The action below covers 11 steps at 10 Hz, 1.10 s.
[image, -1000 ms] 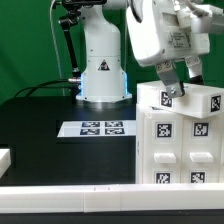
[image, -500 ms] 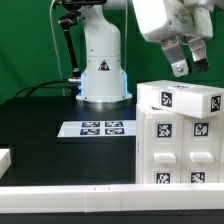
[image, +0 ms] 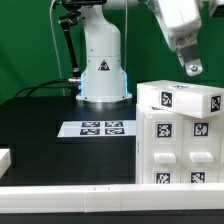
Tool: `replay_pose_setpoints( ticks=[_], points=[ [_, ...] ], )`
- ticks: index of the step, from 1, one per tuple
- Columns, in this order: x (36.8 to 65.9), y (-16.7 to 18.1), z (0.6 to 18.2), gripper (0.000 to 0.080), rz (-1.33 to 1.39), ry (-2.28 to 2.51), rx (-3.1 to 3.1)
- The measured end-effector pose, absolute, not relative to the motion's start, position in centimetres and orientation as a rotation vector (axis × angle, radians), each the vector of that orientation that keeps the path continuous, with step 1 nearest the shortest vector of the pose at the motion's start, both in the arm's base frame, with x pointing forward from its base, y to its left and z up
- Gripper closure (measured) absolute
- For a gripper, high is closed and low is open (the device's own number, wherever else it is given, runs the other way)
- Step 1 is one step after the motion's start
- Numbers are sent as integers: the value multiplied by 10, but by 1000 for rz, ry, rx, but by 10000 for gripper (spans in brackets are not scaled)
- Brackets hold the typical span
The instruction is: Assemble cabinet
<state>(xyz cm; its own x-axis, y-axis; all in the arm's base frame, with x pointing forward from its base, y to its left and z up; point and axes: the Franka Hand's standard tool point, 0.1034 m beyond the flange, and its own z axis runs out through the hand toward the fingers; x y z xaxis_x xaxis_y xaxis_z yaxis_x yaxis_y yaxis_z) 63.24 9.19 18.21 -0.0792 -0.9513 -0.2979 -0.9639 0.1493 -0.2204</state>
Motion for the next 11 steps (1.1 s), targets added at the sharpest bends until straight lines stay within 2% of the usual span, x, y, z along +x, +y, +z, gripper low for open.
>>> replay_pose_setpoints(
  ticks=[8,11],
  points=[
    [636,88,182,3,-152,1370,-2415],
    [635,88,187,3,-183,916,-2659]
  ],
)
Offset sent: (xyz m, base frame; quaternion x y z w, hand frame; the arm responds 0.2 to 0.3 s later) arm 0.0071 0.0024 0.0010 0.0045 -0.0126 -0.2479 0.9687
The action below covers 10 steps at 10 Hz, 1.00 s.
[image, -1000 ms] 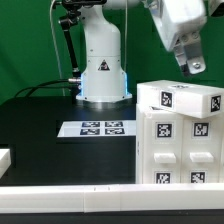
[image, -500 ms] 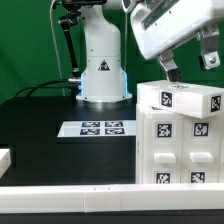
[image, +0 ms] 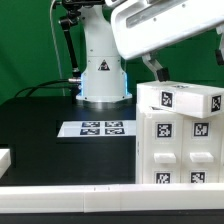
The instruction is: Assemble cabinet
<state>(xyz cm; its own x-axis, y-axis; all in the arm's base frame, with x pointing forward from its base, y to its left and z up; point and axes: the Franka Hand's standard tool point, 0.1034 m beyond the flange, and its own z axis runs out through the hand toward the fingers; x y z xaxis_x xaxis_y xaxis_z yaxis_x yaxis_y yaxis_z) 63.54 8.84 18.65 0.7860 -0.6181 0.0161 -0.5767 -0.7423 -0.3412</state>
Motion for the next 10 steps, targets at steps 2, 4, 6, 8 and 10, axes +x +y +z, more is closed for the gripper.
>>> replay_pose_setpoints(
  ticks=[2,4,6,8,10],
  points=[
    [637,82,190,3,-238,645,-2750],
    [638,77,189,3,-331,534,-2792],
    [638,73,188,3,-351,350,-2844],
    [638,71,187,3,-378,109,-2901],
    [636,74,186,3,-407,-434,-2952]
  ],
)
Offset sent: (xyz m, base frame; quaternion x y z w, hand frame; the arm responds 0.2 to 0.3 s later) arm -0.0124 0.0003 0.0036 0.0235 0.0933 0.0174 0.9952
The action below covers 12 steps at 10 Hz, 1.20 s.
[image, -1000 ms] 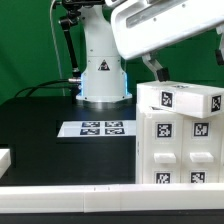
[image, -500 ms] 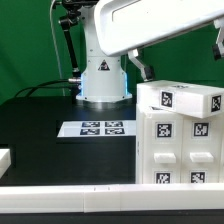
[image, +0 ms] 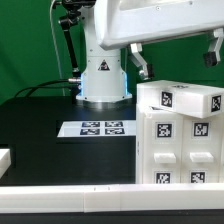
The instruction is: Assemble cabinet
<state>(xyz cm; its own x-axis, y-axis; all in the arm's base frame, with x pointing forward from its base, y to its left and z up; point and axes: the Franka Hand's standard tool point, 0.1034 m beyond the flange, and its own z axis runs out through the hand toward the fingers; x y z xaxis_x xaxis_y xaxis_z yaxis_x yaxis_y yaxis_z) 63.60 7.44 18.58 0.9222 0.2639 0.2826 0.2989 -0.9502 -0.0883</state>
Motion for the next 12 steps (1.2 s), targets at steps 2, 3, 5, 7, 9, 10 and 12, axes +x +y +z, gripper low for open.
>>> replay_pose_setpoints(
  ticks=[2,3,5,7,9,10,12],
  points=[
    [631,78,175,3,-353,-870,-2921],
    [631,77,171,3,-342,-998,-2896],
    [632,78,169,3,-375,-995,-2908],
    [632,75,168,3,-372,-987,-2911],
    [631,76,167,3,-370,-978,-2913],
    [630,79,166,3,-364,-932,-2922],
    [628,86,166,3,-354,-866,-2933]
  ],
)
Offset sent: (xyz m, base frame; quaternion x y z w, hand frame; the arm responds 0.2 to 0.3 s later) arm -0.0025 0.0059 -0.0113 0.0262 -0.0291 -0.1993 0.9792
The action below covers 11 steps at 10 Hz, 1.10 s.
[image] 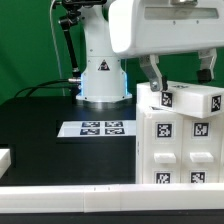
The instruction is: Assemble cabinet
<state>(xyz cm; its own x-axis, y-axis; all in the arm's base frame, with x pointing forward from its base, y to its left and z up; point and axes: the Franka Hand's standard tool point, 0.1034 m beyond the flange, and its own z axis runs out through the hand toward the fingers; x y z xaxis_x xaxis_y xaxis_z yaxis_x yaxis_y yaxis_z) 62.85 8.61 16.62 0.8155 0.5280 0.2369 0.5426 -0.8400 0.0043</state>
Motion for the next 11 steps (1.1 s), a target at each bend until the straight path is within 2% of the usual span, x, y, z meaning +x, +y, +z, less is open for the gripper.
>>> replay_pose_setpoints(
  ticks=[7,9,11],
  points=[
    [621,88,156,3,-326,-770,-2954],
    [622,87,156,246,-328,-766,-2956],
    [622,85,155,242,-329,-757,-2959]
  ],
)
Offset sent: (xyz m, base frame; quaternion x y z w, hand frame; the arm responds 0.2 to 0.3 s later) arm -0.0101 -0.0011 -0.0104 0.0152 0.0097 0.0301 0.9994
